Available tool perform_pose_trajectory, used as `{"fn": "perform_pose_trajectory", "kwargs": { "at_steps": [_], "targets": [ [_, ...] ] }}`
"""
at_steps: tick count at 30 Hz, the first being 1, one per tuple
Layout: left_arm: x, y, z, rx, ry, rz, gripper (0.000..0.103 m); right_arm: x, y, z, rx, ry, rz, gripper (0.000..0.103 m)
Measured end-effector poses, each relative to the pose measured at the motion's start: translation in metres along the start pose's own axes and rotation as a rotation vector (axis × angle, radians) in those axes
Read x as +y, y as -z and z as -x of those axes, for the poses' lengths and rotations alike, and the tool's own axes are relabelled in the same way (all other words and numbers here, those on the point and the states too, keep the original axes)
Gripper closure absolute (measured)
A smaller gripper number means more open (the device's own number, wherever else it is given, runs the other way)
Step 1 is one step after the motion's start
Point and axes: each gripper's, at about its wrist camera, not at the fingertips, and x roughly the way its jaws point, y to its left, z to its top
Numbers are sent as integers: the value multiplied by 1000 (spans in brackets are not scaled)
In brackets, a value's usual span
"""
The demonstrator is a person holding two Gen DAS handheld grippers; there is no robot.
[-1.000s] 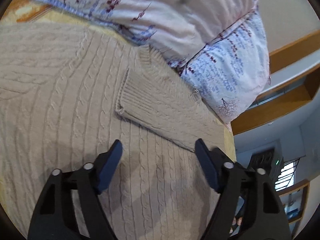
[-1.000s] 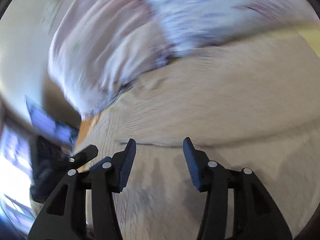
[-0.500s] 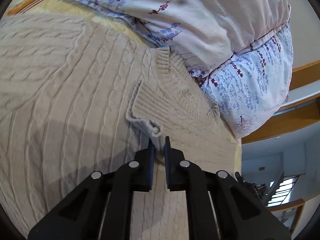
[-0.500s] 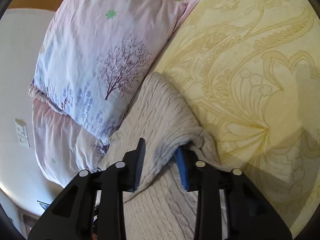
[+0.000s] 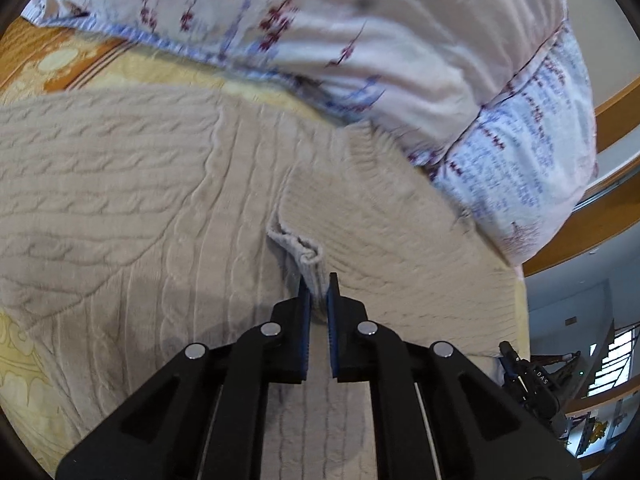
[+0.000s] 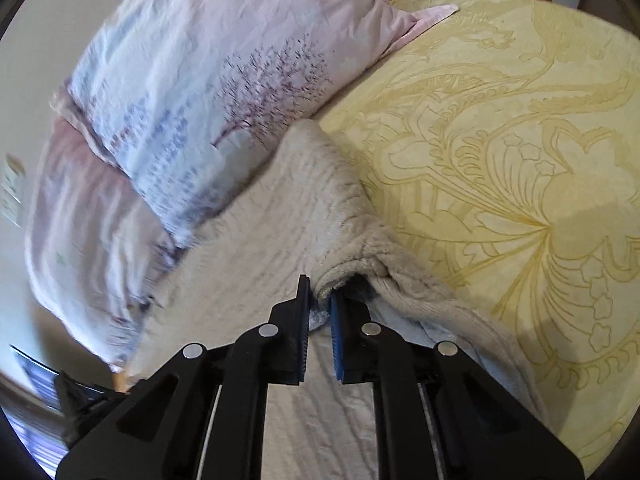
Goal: Fold small clothes
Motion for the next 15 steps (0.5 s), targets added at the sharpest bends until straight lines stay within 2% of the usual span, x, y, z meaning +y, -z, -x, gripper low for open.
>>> {"fn": "perform_pose_trajectory", "kwargs": {
  "at_steps": [2,3,5,7,8,10,15],
  "targets": [
    [-1,1,1,-10,-7,-8,91,4,2,2,-10,27,29,92],
    [-1,1,3,-10,-12,-10,90,7,3,6,-17,46,46,86],
    [1,1,11,-22,-9,-5,79,8,6,11,-29,62,63,76],
    [6,1,28,-51,2,-5,57,10,9,18,-39,68,70,59],
    [12,2,42,-81,7,-4,53,10,12,23,-53,59,71,48],
    [22,4,63,-120,10,1,43,13,16,29,-66,50,89,44],
    [81,25,125,-240,-40,99,43,32,33,27,-58,-36,204,39]
  ]
}}
